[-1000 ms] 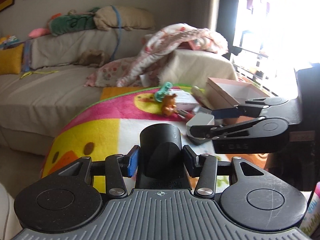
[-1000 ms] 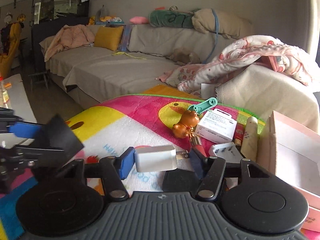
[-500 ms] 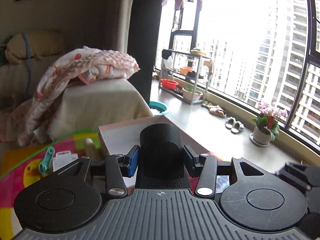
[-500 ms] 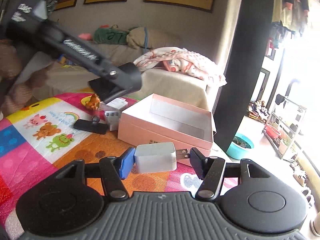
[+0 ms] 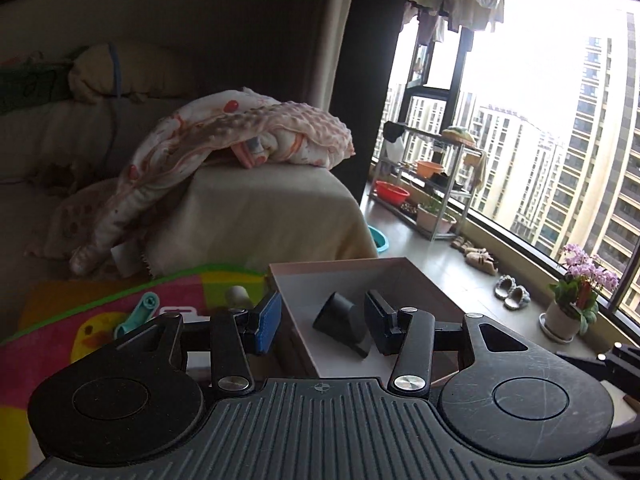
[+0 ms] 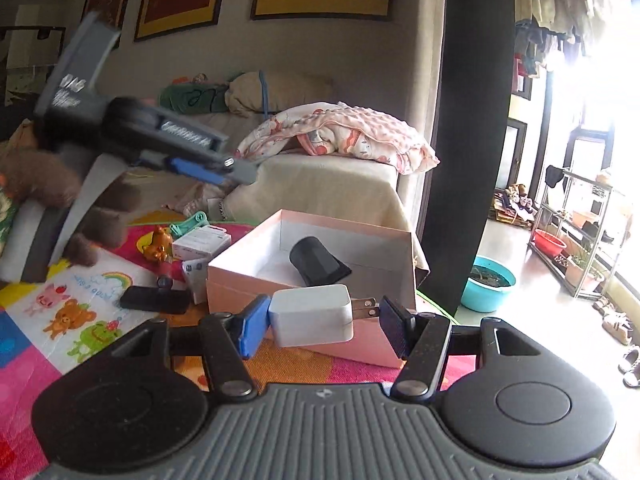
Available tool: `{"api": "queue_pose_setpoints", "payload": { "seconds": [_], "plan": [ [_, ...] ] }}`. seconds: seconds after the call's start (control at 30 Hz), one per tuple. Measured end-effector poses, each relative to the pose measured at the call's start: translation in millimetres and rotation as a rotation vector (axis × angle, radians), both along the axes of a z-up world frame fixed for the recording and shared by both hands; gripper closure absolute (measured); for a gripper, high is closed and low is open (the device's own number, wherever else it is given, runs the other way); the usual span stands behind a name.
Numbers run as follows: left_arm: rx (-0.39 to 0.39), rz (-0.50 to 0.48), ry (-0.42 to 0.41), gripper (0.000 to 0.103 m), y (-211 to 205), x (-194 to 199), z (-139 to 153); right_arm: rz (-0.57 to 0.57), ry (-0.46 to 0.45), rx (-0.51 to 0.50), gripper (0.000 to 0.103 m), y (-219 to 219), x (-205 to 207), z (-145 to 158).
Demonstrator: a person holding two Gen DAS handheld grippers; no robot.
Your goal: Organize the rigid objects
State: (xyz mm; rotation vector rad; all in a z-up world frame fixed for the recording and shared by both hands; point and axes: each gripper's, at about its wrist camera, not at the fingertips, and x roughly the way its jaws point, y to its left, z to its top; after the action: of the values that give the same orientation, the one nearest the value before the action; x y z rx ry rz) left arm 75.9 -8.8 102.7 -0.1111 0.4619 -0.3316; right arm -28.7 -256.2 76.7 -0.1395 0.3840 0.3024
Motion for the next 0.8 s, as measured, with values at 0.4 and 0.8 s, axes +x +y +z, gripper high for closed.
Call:
{"api": "queue_pose_setpoints", "payload": {
  "seconds": [0.4, 0.8],
  "plan": [
    [0.164, 0.001, 0.123, 0.052, 65, -43, -52, 0.024, 0.051, 0.057, 0.039, 43, 90, 27],
    [0.083, -0.019, 0.169, 0.052, 42, -27, -64, 0.067, 0.111, -0.057, 0.036, 49, 40, -19]
  ]
}}
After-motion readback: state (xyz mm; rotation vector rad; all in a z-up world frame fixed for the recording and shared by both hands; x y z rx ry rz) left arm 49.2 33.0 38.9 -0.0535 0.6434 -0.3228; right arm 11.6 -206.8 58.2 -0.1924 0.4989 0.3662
